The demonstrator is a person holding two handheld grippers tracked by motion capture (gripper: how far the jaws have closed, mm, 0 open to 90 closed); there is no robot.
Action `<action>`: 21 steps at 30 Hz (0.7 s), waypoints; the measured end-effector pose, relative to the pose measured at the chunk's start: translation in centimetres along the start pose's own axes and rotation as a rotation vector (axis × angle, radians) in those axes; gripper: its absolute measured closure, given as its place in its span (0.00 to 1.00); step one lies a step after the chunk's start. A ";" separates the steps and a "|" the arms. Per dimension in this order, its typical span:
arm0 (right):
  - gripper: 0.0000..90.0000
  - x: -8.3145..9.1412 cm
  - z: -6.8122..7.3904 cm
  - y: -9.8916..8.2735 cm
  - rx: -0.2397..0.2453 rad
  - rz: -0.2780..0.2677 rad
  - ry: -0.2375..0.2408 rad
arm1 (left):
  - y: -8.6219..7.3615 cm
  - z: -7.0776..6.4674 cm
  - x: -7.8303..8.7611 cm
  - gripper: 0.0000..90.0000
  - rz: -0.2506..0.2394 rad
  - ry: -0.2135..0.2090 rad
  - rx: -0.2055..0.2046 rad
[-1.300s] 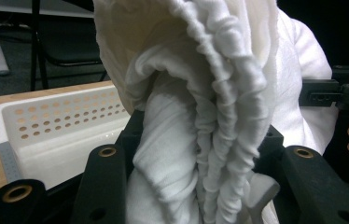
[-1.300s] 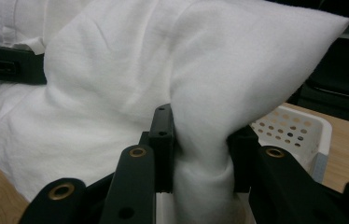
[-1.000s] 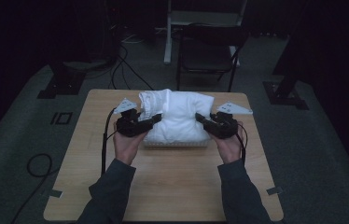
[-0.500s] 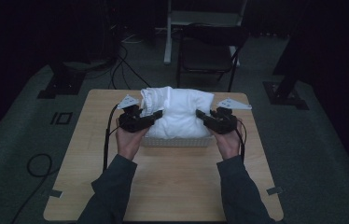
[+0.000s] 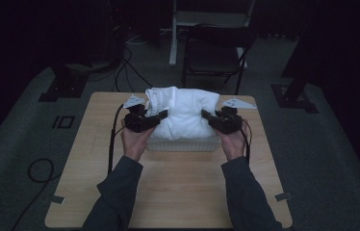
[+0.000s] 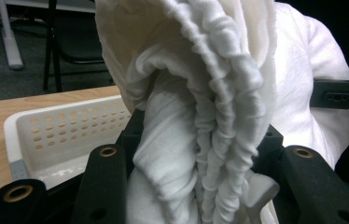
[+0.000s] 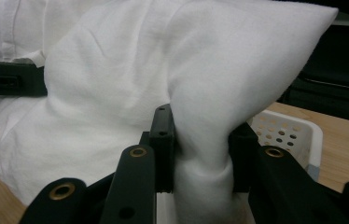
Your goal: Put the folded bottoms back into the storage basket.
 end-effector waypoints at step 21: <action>0.79 -1.9 -0.5 0.2 -0.020 0.019 -0.020 | 0.2 1.8 -1.6 0.60 0.008 0.020 0.037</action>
Point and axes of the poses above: each handheld gripper's, and its own axes: x roughly backward along the jaws, y roughly out of its top, z roughly to its left, the point moved 1 cm from there along -x, roughly forward along the jaws, and after that the axes turned 9 degrees about -y, right-handed, at the moved point
